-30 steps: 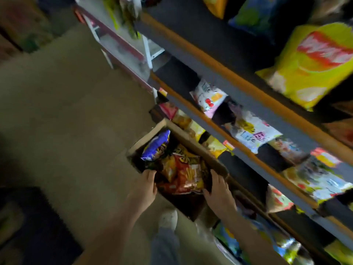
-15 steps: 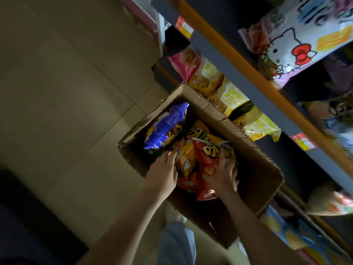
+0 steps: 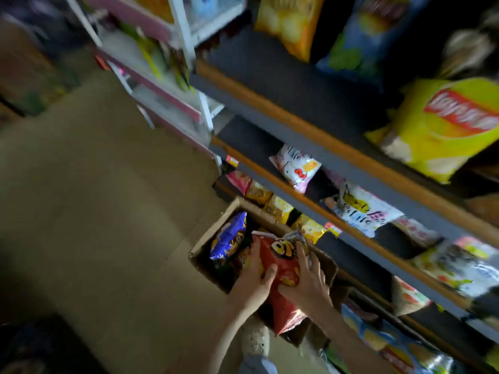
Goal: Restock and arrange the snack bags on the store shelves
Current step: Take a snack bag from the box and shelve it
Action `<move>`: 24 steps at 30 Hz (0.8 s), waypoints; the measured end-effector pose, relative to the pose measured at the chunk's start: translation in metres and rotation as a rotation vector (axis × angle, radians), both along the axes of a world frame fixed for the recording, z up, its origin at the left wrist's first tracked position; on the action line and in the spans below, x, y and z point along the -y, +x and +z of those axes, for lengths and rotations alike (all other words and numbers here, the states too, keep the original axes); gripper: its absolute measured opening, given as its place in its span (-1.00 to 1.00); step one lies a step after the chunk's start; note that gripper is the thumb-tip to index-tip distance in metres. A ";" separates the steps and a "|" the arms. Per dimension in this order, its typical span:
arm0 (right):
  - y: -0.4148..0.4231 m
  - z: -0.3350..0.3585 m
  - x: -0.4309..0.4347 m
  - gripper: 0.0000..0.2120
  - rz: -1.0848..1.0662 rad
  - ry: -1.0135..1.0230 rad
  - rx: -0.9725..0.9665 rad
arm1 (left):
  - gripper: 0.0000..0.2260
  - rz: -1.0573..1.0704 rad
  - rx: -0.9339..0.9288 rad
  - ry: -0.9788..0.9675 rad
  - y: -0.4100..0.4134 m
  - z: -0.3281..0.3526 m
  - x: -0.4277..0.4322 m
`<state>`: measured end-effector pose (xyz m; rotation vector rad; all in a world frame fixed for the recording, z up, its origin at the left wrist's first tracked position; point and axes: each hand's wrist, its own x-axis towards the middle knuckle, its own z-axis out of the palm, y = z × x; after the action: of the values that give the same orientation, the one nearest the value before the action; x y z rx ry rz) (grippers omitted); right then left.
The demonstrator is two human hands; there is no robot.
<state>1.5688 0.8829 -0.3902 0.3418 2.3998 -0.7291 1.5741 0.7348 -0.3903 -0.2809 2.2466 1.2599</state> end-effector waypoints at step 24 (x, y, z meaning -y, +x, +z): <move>0.060 0.378 -0.128 -0.08 -0.340 -1.102 -0.434 | -0.13 -0.260 -0.484 0.392 0.022 0.390 -0.050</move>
<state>1.6290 1.0110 -0.0121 0.1141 1.8998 -2.2850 1.5956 0.7850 -0.0003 0.4946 2.2424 1.7122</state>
